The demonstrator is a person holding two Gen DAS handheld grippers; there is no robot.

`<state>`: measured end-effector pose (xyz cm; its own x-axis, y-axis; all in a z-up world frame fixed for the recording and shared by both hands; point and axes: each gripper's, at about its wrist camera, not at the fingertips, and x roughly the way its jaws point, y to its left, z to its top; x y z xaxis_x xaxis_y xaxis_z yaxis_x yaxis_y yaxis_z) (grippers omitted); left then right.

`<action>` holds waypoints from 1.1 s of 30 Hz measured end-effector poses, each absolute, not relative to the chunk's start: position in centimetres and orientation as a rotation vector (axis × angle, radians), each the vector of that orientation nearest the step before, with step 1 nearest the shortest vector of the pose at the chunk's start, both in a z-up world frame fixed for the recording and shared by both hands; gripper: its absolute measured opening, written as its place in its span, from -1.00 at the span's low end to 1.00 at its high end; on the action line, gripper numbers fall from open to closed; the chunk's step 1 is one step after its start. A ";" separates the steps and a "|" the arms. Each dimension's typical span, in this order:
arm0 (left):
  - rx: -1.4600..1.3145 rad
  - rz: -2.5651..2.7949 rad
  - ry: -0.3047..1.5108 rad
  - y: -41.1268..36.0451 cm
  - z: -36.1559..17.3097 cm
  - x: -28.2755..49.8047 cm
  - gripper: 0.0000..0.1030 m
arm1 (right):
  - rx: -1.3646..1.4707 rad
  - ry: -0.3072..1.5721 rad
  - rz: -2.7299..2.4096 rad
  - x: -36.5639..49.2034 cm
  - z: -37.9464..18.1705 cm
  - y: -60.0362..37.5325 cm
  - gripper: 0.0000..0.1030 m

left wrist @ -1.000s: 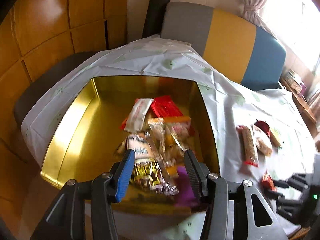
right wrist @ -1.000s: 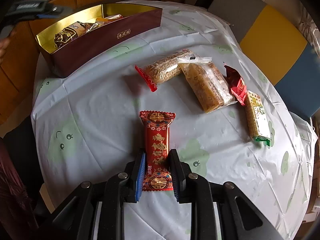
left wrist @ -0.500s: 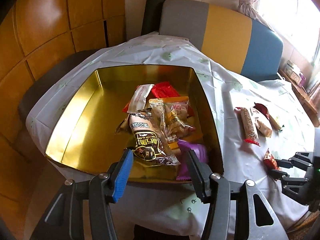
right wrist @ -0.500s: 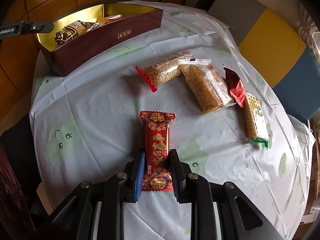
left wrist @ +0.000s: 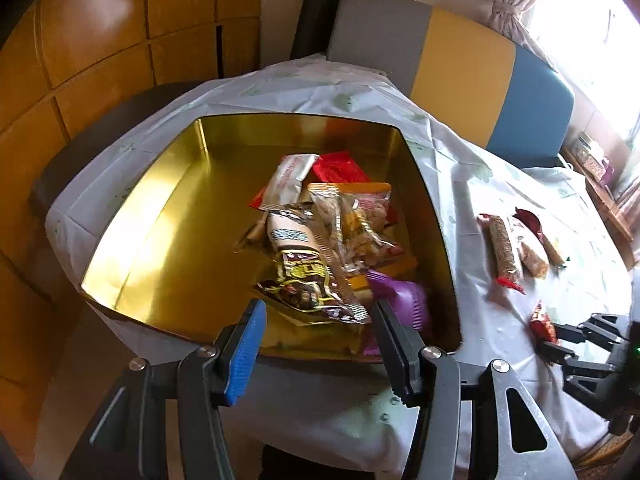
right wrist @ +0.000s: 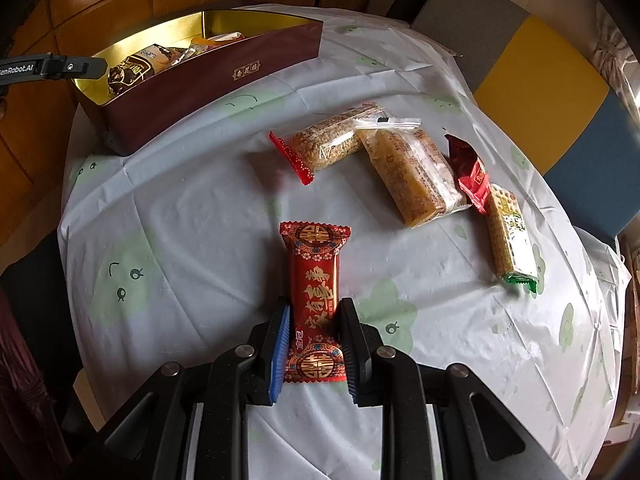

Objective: Organize snacks
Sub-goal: 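Carry the red gold-patterned packet into the gold tin and open the right tool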

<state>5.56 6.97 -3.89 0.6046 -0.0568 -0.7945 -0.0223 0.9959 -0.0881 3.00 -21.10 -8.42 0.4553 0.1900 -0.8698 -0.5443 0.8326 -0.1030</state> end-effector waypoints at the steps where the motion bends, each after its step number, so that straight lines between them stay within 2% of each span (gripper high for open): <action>1: -0.073 -0.009 0.917 7.1 -3.9 5.5 0.08 | -0.387 1.004 0.464 3.0 -8.4 -21.2 -0.55; 11: -0.074 0.047 0.889 10.2 -3.9 5.0 0.08 | -0.329 1.088 0.356 3.9 -7.8 -20.6 -0.57; 16: -0.079 0.077 0.870 11.7 -4.1 4.5 0.11 | -0.162 1.077 0.373 4.2 -5.0 -20.8 -0.58; 20: -0.093 0.105 0.865 12.5 -4.4 4.3 0.16 | -0.141 1.033 0.407 4.8 -2.3 -18.0 -0.58; 24: -0.071 0.133 0.829 12.9 -3.9 4.1 0.38 | -0.096 0.971 0.495 5.4 0.4 -14.2 -0.57; 33: -0.122 0.098 0.824 13.7 -3.8 3.9 0.38 | 0.038 0.956 0.502 10.1 2.0 -6.8 -0.54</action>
<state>3.88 13.68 -3.76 0.6757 0.0399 -0.7361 -0.1347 0.9884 -0.0701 10.10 -6.76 1.95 0.4721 0.4261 -0.7718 -0.3933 0.8853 0.2481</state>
